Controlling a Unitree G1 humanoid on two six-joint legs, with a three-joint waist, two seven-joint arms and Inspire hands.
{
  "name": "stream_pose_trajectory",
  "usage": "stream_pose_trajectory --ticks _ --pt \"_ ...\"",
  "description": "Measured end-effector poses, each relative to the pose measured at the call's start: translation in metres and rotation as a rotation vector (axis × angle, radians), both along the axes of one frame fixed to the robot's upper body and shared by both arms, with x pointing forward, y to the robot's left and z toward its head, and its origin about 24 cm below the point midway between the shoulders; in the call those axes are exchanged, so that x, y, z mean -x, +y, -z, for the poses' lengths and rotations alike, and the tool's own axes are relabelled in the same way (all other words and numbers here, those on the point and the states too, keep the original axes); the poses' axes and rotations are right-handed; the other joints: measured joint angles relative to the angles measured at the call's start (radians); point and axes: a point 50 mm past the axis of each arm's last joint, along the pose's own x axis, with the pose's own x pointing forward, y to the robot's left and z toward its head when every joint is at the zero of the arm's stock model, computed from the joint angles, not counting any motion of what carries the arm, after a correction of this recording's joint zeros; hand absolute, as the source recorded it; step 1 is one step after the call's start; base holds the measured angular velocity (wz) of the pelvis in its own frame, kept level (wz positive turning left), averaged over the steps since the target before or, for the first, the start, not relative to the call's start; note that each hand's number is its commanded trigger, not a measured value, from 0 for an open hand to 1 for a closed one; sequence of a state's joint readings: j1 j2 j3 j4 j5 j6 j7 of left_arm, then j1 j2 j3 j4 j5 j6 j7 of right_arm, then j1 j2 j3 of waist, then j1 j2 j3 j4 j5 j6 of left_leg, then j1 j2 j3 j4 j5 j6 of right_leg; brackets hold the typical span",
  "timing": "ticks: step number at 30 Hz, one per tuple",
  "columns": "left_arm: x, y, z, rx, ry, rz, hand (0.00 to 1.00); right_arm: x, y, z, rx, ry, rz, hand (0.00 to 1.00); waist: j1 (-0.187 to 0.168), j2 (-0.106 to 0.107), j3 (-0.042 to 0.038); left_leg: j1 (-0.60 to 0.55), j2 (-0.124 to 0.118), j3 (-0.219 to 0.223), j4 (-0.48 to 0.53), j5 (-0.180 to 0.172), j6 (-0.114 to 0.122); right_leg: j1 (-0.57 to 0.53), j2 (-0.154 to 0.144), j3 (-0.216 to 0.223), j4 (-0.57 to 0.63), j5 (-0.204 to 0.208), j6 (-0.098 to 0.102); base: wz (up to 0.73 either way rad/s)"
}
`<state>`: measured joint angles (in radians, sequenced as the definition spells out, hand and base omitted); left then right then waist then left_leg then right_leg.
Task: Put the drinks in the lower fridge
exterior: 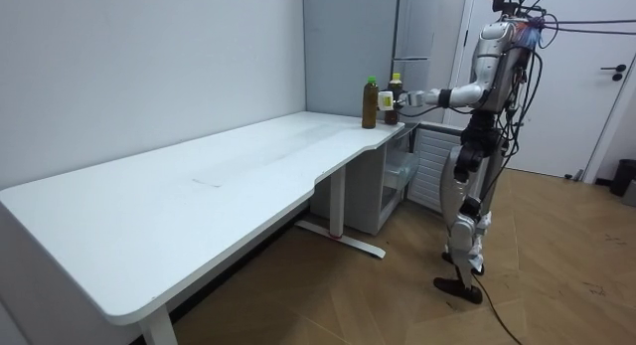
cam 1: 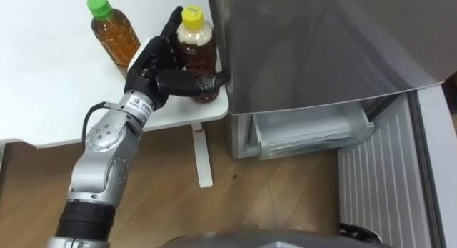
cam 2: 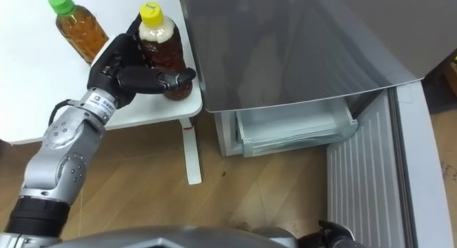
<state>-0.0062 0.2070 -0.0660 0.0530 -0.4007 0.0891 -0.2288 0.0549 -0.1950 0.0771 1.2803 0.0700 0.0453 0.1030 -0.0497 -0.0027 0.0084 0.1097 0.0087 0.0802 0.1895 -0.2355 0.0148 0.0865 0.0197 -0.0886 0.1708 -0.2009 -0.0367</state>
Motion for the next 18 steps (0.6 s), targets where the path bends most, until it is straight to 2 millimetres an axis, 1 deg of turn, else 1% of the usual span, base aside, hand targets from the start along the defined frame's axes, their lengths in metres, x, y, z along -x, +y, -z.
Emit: stream_pose_trajectory --ticks 4,7,8,9,10,12,13,14,15,18 --pt "-0.0046 0.0002 0.0014 -0.001 0.008 -0.002 0.00 -0.0023 0.0002 -0.0002 -0.001 -0.006 0.000 0.00 -0.003 0.001 0.0005 -0.004 0.001 0.000 0.000 0.000 0.000 0.001 0.000 -0.002 0.001 0.000 0.000 0.00" --pt "-0.0045 0.0006 0.0041 -0.001 0.020 -0.005 0.00 -0.0030 0.0005 -0.0002 0.001 -0.008 0.001 0.00 -0.010 0.002 0.0013 -0.004 0.001 0.000 0.000 0.000 0.000 0.002 -0.001 -0.002 0.001 0.001 -0.001 0.00" --pt "-0.0045 0.0007 0.0045 -0.001 0.021 -0.006 0.14 -0.0037 0.0005 -0.0003 0.002 -0.009 0.000 0.00 -0.012 0.003 0.0019 -0.004 0.001 0.000 0.000 0.000 0.000 0.001 -0.001 -0.002 0.001 0.001 -0.001 0.00" --pt "-0.0045 0.0007 0.0045 -0.001 0.021 -0.006 0.36 -0.0039 0.0005 -0.0003 0.002 -0.010 0.000 0.00 -0.013 0.003 0.0022 -0.004 0.001 0.000 0.000 0.000 0.000 0.001 -0.001 -0.002 0.001 0.001 -0.001 0.00" --pt "-0.0045 0.0007 0.0045 -0.001 0.021 -0.007 0.53 -0.0043 0.0005 -0.0004 0.003 -0.011 0.000 0.00 -0.016 0.005 0.0031 -0.004 0.001 0.000 -0.001 0.000 0.000 0.001 -0.001 -0.002 0.001 0.001 -0.001 0.00" --pt "-0.0045 0.0008 0.0045 -0.001 0.021 -0.008 0.68 -0.0063 0.0000 -0.0007 0.005 -0.014 -0.006 0.00 -0.022 0.007 0.0049 -0.005 0.001 0.000 -0.001 0.000 0.000 0.001 -0.001 0.002 0.001 0.001 -0.001 0.00" --pt "-0.0045 0.0009 0.0045 -0.001 0.021 -0.010 0.80 -0.0072 -0.0001 -0.0009 0.006 -0.015 -0.010 0.00 -0.025 0.008 0.0054 -0.005 0.001 0.000 -0.001 0.000 0.000 0.000 -0.001 0.003 0.001 0.001 -0.001 0.00" --pt "-0.0046 0.0010 0.0045 -0.002 0.022 -0.012 0.98 -0.0074 0.0000 -0.0009 0.005 -0.016 -0.011 0.00 -0.027 0.008 0.0055 -0.004 0.001 0.000 -0.001 0.000 0.000 0.000 -0.001 0.003 0.002 0.001 -0.001 0.00" --pt "-0.0046 0.0010 0.0046 -0.002 0.022 -0.013 1.00 -0.0074 0.0000 -0.0009 0.004 -0.015 -0.011 0.00 -0.027 0.008 0.0056 -0.004 0.001 0.000 -0.001 0.000 0.000 0.000 0.000 0.003 0.002 0.001 -0.001 0.00" --pt "-0.0044 -0.0005 0.0049 -0.003 0.023 -0.007 1.00 -0.0075 -0.0003 -0.0010 0.005 -0.016 -0.012 0.00 -0.028 0.012 0.0066 -0.005 0.001 0.000 0.000 0.000 0.000 0.000 0.000 0.004 0.003 0.001 -0.001 0.00"
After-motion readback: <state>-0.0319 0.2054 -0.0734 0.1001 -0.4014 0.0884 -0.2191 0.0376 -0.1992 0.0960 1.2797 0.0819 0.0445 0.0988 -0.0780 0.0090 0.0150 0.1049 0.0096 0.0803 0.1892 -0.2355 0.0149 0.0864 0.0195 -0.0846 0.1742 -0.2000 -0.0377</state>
